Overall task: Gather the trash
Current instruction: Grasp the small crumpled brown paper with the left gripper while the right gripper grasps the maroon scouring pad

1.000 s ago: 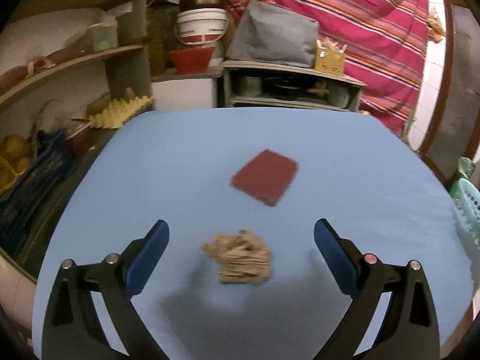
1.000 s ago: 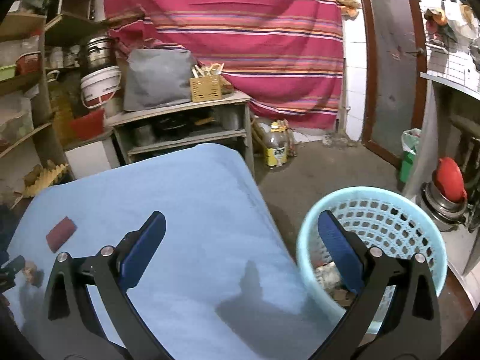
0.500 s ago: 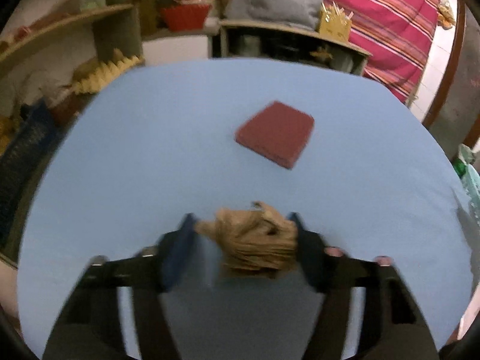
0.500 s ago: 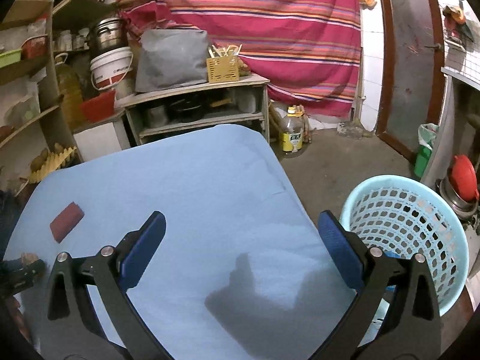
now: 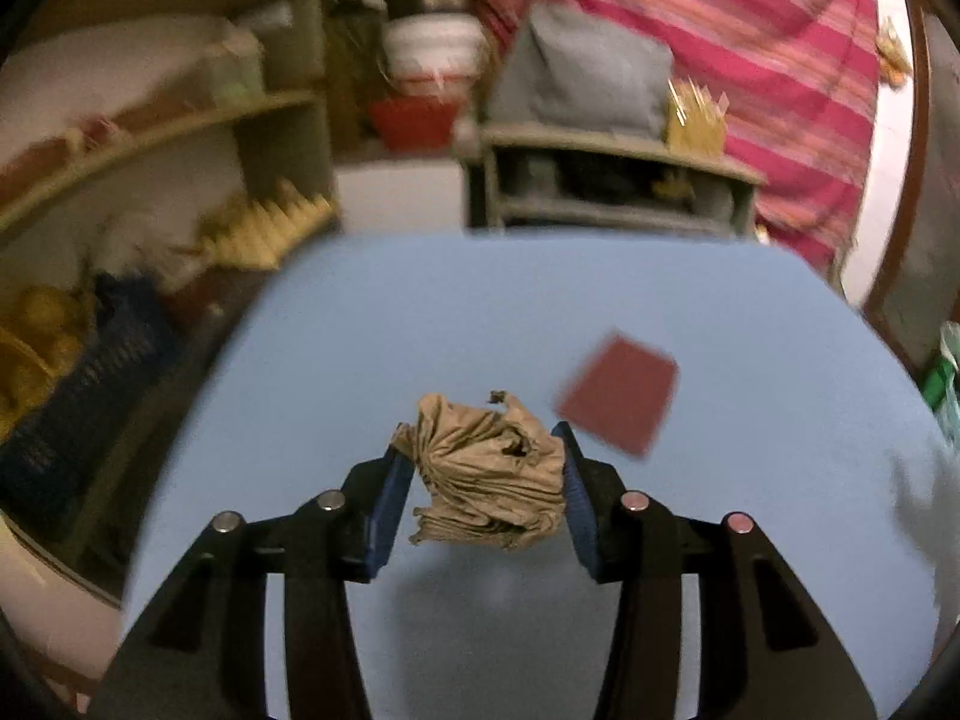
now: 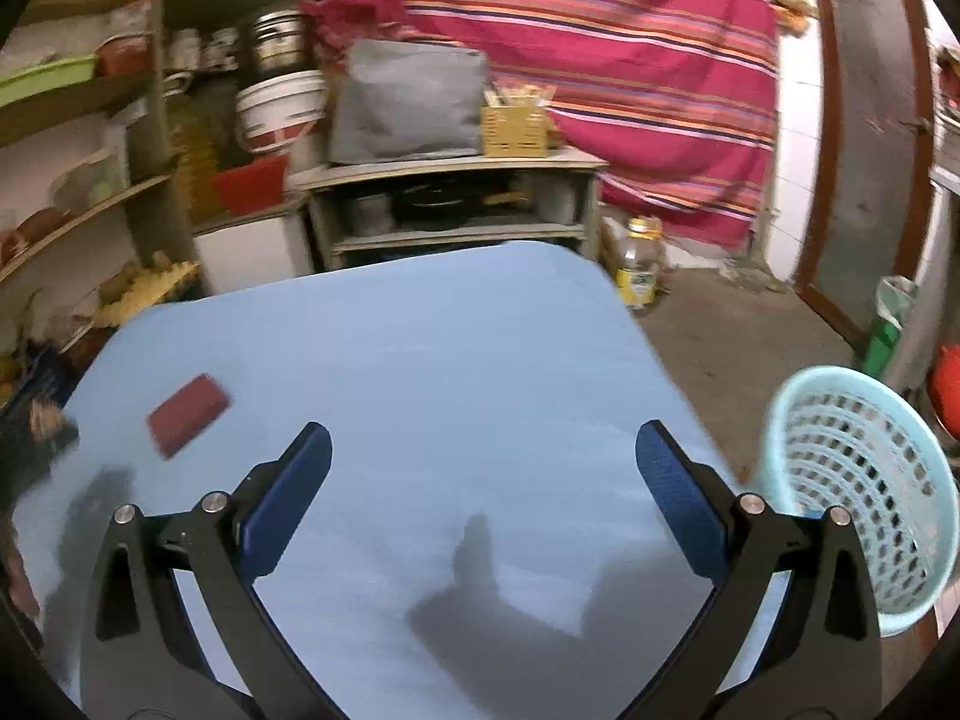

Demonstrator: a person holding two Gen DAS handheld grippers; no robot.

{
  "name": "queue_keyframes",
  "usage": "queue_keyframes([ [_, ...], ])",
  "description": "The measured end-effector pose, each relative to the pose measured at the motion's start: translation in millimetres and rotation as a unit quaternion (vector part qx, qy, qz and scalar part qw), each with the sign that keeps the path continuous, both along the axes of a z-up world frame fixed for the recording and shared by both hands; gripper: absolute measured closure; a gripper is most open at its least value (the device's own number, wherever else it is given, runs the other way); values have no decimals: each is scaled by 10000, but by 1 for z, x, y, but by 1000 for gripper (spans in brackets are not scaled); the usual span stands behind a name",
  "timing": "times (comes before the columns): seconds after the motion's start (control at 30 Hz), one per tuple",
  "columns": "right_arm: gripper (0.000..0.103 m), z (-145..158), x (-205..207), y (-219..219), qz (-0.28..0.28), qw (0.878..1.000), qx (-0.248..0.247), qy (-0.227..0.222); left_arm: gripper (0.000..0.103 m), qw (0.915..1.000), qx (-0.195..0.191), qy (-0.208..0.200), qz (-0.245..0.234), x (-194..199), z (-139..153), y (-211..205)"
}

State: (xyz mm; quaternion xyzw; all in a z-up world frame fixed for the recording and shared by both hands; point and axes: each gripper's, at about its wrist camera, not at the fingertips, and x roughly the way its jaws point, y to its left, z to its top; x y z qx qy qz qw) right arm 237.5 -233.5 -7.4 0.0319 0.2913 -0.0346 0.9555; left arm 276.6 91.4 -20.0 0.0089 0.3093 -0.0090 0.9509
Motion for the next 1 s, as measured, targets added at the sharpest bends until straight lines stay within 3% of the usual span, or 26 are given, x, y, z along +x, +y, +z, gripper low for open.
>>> queue_keyframes([
  [0.13, 4, -12, 19, 56, 486, 9983, -222, 219, 57, 9990, -43, -323, 313, -3, 20, 28],
  [0.43, 4, -44, 95, 173, 1080, 9885, -81, 1059, 56, 9949, -41, -692, 732, -11, 41, 75],
  [0.6, 4, -60, 129, 209, 838, 9855, -54, 1475, 56, 9936, -259, -678, 862, -8, 42, 100],
  [0.73, 4, -68, 144, 233, 572, 9853, -157, 1599, 56, 9920, -544, -606, 960, -5, 40, 122],
  [1.0, 5, -73, 160, 240, -83, 9870, -186, 1592, 56, 9906, -667, -462, 1098, 1, 32, 142],
])
